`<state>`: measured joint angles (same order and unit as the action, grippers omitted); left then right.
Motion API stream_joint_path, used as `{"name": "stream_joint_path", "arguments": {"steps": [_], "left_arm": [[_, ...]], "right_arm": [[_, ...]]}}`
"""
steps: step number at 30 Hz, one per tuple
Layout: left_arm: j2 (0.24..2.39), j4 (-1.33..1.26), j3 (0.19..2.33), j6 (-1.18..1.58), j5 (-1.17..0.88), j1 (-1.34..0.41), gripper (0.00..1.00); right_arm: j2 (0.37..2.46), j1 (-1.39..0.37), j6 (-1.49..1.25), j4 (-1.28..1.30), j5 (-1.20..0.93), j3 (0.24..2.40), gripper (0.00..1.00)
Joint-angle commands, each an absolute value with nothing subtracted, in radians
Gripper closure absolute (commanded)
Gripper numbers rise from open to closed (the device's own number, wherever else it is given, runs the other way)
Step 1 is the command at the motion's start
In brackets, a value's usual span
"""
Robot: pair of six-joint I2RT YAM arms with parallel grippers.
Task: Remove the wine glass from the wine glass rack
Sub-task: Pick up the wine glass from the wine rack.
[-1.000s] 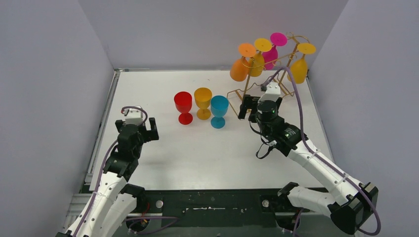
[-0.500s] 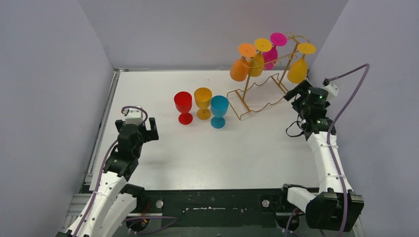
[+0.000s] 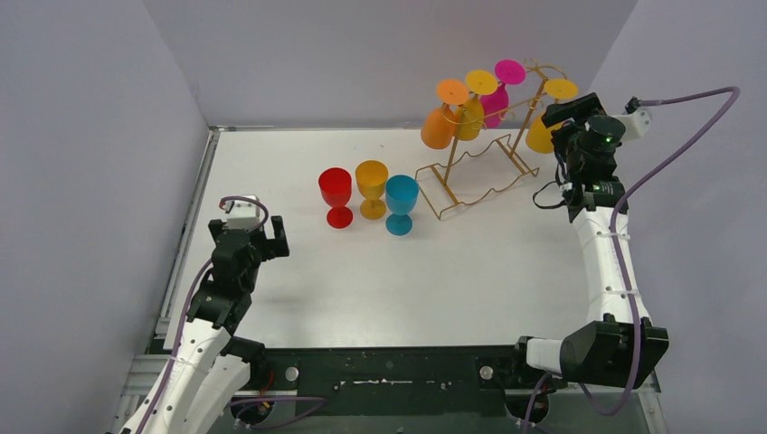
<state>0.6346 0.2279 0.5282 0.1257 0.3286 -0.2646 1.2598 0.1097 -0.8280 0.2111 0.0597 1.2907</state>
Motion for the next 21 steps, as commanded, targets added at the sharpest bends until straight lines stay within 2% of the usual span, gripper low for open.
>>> {"name": "stream_joint_path", "arguments": {"steps": [1, 7, 13, 21], "left_arm": [[0.627, 0.187, 0.542, 0.112, 0.317, -0.255, 0.03], [0.626, 0.188, 0.545, 0.112, 0.315, -0.246, 0.03], [0.615, 0.187, 0.542, 0.110, 0.309, -0.242, 0.03], [0.611, 0.193, 0.545, 0.110, 0.308, -0.238, 0.03]], "right_arm": [[1.313, 0.142, -0.931, 0.115, 0.095, 1.359, 0.29], [1.356, 0.195, -1.063, 0.041, 0.035, 1.346, 0.41], [1.337, 0.209, -1.101, -0.043, 0.057, 1.267, 0.44], [1.361, 0.283, -1.132, -0.214, -0.121, 1.177, 0.49]]}}
